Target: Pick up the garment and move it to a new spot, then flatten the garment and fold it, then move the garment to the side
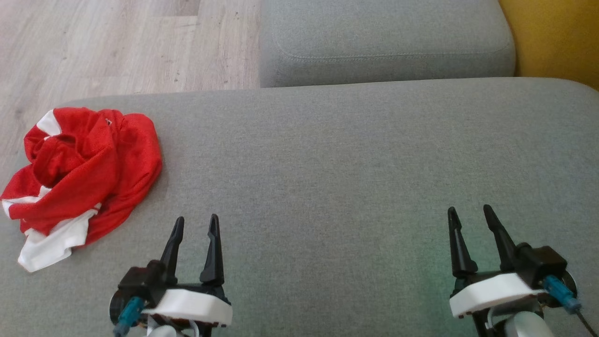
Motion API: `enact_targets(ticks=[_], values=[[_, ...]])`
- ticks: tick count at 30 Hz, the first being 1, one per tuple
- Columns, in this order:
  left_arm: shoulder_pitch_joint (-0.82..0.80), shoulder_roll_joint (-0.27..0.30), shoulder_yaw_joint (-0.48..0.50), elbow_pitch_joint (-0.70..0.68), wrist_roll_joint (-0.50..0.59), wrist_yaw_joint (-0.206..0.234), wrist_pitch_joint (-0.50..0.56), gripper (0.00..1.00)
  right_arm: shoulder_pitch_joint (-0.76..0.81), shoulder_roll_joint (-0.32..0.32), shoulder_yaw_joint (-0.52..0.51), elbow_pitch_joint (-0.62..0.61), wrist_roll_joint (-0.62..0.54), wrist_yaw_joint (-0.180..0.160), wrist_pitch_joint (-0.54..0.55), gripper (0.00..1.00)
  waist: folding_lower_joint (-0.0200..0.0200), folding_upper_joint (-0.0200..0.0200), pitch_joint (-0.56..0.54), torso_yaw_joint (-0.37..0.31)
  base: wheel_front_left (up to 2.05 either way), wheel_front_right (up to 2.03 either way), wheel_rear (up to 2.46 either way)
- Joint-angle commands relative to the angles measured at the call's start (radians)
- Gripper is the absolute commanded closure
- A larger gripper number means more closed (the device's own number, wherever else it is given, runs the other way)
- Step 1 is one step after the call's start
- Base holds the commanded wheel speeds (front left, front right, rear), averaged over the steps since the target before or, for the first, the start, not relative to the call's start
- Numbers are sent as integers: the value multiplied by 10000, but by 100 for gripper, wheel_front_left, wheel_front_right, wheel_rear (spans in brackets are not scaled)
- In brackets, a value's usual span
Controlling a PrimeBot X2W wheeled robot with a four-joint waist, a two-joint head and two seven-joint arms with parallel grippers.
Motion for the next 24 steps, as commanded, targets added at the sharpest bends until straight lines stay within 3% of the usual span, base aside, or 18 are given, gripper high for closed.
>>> enact_targets(ticks=[1,14,24], values=[[-598,79,203,-263,279,82,-148,0,-187,-92,225,-320,-356,-3,-161,0,0,0,12,-12,0,0,0],[-810,91,72,71,1516,201,-525,0,-228,-102,355,-349,-1921,-4,-540,0,0,0,129,-52,0,0,0],[-939,91,131,179,1514,266,-525,0,-337,-102,156,-248,-1670,-4,-540,0,0,0,231,-80,0,0,0]])
